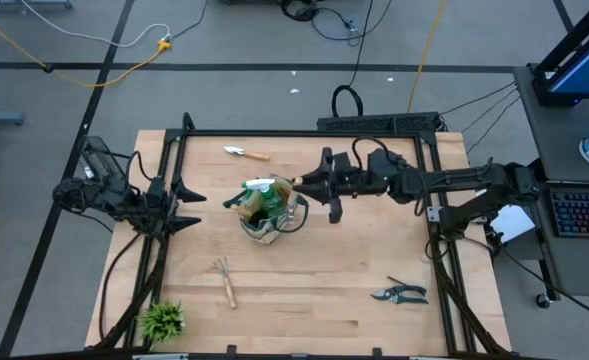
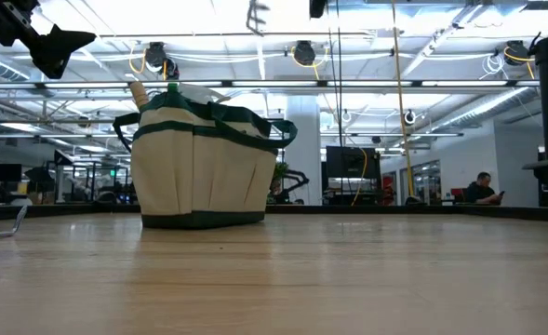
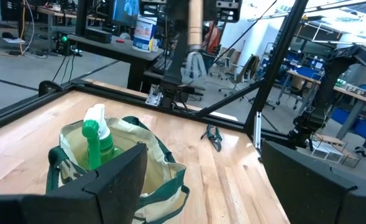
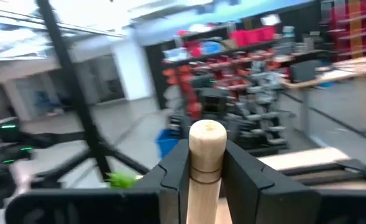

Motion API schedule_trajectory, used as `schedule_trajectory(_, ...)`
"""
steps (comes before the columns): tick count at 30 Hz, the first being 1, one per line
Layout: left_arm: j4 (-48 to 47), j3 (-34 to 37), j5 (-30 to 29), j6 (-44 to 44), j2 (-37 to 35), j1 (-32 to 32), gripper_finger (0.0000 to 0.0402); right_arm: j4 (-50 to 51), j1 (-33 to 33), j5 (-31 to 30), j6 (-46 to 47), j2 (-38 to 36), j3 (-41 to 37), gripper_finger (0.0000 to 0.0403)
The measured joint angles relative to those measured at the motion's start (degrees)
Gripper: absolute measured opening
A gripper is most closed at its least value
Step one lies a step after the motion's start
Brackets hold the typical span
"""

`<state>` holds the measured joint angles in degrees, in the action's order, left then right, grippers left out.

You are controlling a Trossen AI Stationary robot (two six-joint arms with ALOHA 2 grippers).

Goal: Pick & Place Garden tools in Gardening bag
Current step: Put the brown right hand rake into the green gardening bag

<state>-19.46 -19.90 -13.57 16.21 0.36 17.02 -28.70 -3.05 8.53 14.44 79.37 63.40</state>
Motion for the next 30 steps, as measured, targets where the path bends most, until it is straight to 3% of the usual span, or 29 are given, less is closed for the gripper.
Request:
schedule_trajectory(8,0.0,0.0,0.0,0.0,0.0,0.0,0.0324,-6.3,0.5,12.7,0.5,0.0,0.0,0.0062)
schedule_trajectory(16,0.0,0.0,0.0,0.0,0.0,0.0,0.0324,-15.2,1.1,12.7,-2.2,0.0,0.0,0.0062)
schedule_trajectory(27,0.0,0.0,0.0,0.0,0.0,0.0,0.0324,-18.6,1.1,12.6,-4.7,2.0,0.0,0.0063)
schedule_trajectory(30,0.0,0.0,0.0,0.0,0.0,0.0,0.0324,-23.0,1.5,9.5,-2.9,4.9,0.0,0.0061)
